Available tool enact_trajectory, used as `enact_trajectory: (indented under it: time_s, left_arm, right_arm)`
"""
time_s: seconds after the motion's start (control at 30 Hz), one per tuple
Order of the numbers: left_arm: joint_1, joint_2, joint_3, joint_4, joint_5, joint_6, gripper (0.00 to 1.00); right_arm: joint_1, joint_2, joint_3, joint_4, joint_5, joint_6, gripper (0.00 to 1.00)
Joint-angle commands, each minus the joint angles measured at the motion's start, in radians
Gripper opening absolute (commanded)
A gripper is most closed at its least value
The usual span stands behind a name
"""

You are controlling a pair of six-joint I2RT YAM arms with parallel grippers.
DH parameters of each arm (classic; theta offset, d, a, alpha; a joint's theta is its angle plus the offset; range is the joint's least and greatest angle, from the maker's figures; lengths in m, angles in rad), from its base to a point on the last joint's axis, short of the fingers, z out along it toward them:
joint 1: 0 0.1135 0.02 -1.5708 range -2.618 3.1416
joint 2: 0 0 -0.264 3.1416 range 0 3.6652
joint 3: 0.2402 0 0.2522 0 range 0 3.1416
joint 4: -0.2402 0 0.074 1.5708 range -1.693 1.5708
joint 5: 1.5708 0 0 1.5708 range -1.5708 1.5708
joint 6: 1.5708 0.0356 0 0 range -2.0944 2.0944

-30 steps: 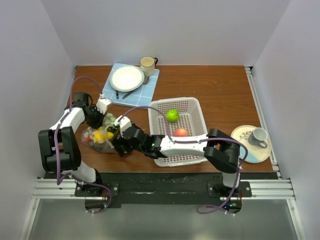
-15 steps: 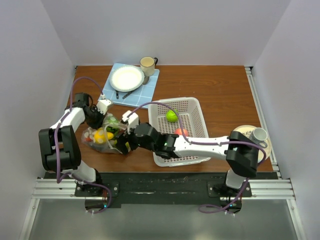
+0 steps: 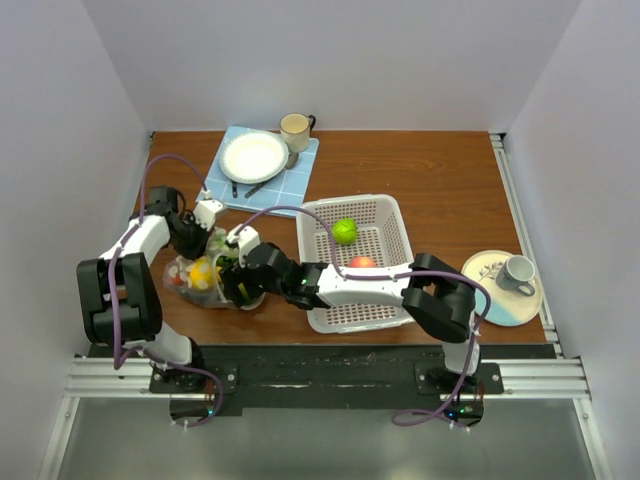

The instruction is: Open the zip-top bag and remove the fake food

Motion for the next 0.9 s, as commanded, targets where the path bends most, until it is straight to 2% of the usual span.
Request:
enact_trajectory:
  time_s: [0.0,0.37,0.63,0.67,0.73,0.77,0.83,0.87]
  left_arm:
    - [-0.003,-0.023,0.020,-0.029,0.029,0.018,0.00]
    - [-0.002,-0.025,0.034,-0.037,0.028,0.016,0.00]
    - [-0.002,-0.034,0.059,-0.054,0.035,0.010,0.00]
    - [-0.002,-0.034,0.059,-0.055,0.037,0.010,0.00]
    - [-0.002,-0.039,0.055,-0.055,0.037,0.010,0.00]
    - [-0.002,-0.040,0.054,-0.054,0.035,0.009,0.00]
    - [-0.002,-0.042,0.051,-0.052,0.031,0.010,0.00]
    - [-0.002,-0.042,0.048,-0.049,0.029,0.012,0.00]
  right_arm:
    - [-0.003,0.017,0.036,0.004,-0.032,0.033,0.80]
    - [-0.002,0.042,-0.041,-0.004,-0.056,0.067,0.80]
    - [0.001,0.056,-0.051,-0.015,-0.055,0.050,0.74]
    - [0.001,0.054,-0.051,-0.012,-0.053,0.048,0.72]
    - [0.003,0.051,-0.051,-0.006,-0.060,0.042,0.59]
    - [0.001,0.037,-0.048,-0.010,-0.058,0.039,0.46]
    - [0.003,0.007,-0.051,-0.029,-0.044,0.024,0.33]
    - [0.003,-0.016,-0.056,-0.033,-0.035,0.010,0.24]
